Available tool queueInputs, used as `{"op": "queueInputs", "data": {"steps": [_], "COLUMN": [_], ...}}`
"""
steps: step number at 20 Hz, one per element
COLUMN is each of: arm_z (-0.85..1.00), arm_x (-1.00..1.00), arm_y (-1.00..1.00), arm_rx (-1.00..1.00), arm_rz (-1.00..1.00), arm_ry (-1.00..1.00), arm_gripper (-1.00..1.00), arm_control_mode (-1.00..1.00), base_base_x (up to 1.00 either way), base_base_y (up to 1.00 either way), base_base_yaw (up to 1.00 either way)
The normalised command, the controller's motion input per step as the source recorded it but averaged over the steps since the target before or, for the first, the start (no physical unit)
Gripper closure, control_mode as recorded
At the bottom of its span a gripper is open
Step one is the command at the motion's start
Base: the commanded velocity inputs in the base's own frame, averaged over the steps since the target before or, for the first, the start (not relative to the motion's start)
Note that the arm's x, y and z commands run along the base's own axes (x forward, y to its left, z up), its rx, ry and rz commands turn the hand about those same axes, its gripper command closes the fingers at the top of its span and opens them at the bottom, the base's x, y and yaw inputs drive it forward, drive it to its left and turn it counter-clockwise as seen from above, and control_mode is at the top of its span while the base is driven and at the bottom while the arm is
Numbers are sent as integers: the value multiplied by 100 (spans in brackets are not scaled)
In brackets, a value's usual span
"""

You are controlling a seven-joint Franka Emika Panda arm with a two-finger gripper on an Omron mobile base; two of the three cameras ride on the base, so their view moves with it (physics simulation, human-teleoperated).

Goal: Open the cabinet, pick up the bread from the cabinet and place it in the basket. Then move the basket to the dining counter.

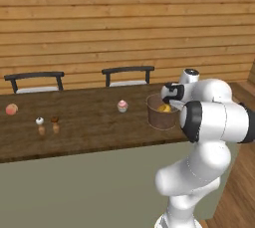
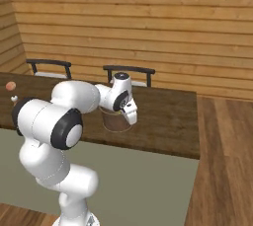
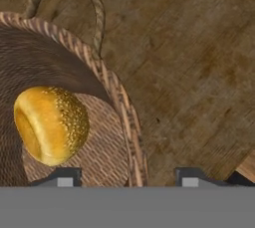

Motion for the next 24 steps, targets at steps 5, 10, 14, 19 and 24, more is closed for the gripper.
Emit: {"op": "queueInputs", "data": {"steps": [5, 10, 14, 19, 24], "arm_z": [43, 93, 94, 87, 30], "arm_x": [-12, -39, -57, -46, -42], "arm_y": [0, 23, 61, 71, 67], "arm_rx": [-3, -7, -19, -19, -9], "arm_rz": [0, 5, 17, 31, 34], "arm_ry": [0, 1, 3, 11, 8], "arm_gripper": [-100, -100, -100, -100, -100], "arm_control_mode": [-100, -100, -100, -100, -100], "base_base_x": [0, 0, 0, 0, 0], "base_base_y": [0, 0, 0, 0, 0], "base_base_yaw": [0, 0, 0, 0, 0]}}
